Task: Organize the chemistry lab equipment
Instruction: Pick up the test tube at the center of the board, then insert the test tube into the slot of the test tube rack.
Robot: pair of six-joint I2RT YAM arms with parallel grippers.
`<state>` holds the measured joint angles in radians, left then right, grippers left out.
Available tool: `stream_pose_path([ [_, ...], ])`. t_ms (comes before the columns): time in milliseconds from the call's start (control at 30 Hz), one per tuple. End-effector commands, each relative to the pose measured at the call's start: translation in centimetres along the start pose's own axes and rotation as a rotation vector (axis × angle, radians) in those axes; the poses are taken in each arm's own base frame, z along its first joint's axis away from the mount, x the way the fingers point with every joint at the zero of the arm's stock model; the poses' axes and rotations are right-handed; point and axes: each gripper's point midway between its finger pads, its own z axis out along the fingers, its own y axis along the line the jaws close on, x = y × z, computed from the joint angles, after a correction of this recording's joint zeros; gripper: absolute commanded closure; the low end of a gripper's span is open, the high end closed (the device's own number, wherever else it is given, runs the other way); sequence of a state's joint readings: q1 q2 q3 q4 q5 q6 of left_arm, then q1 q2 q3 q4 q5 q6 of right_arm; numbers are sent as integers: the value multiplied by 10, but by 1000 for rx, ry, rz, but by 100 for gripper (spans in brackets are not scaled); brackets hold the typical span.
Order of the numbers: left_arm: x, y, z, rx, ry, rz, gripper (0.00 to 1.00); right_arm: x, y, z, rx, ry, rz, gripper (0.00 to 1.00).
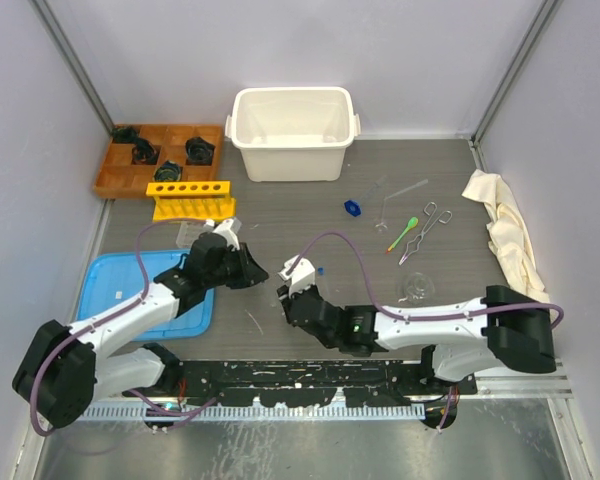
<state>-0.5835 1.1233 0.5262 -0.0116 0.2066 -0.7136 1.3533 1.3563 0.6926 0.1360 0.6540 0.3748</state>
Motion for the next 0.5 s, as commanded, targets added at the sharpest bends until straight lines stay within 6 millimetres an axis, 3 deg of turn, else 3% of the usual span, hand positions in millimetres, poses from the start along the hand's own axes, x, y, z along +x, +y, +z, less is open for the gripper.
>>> stream_pose_path([
  [0, -53, 11, -17, -147, -198, 162, 100, -22, -4, -17, -21, -84, 101, 65],
  [200, -107, 32, -45, -330, -474, 229, 100, -6, -26, -22, 44, -80, 124, 65],
  [300, -130, 51, -62, -451, -631, 241, 100, 2, -28, -21, 55, -63, 122, 65],
  [467, -161, 63, -86, -585, -811, 309, 100, 11, -26, -15, 56, -50, 120, 65],
])
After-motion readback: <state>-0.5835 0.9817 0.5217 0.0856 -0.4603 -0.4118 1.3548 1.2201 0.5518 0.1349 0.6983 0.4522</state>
